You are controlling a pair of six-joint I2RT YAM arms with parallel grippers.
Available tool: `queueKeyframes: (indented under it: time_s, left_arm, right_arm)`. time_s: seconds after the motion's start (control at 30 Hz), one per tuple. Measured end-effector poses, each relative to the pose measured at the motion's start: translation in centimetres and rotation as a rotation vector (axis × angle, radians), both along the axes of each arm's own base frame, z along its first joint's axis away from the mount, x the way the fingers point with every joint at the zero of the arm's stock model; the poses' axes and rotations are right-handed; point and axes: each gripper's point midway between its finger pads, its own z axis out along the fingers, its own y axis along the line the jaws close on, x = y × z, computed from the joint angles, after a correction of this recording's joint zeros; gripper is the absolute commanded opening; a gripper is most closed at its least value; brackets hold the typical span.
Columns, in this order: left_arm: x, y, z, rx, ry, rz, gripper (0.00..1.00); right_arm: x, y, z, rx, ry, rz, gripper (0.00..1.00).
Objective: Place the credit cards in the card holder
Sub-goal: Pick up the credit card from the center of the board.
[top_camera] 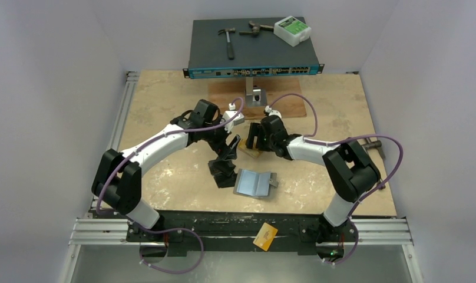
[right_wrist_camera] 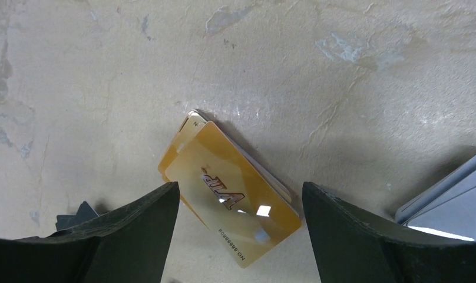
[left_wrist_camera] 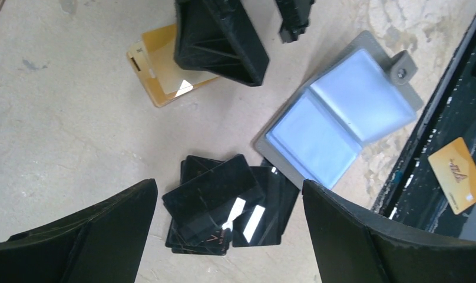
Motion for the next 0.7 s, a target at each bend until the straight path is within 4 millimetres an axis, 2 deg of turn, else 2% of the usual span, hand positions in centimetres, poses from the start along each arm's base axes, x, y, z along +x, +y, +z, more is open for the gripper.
queueKeyframes:
  time_s: [0.17, 0.27, 0.47, 0.6, 0.7]
  left_arm:
    - [1.0, 0.3, -1.2, 0.025, -0.002, 0.003, 0.94]
    - [1.7, 0.1, -1.0, 0.016, -0.034, 0.007, 0.94]
    - [3.7, -0.4, -0.5, 0.005, -0.124, 0.017, 0.94]
    - [4.8, -0.7, -1.4, 0.029, -0.162, 0.028, 0.95]
    - [5.5, -1.1, -2.4, 0.059, -0.195, 0.024, 0.95]
  right_arm:
    - [0.6, 0.0, 0.6, -0.038, -0.03, 0.032, 0.73]
    - [0.7, 0.0, 0.7, -0.053, -0.041, 0.058, 0.67]
    - [0.3, -0.2, -0.8, -0.084, -0.016, 0.082, 0.57]
    - [-0.1, -0.5, -1.3, -0.084, -0.017, 0.081, 0.5]
    - [-0.2, -0.6, -1.4, -0.078, -0.024, 0.076, 0.4]
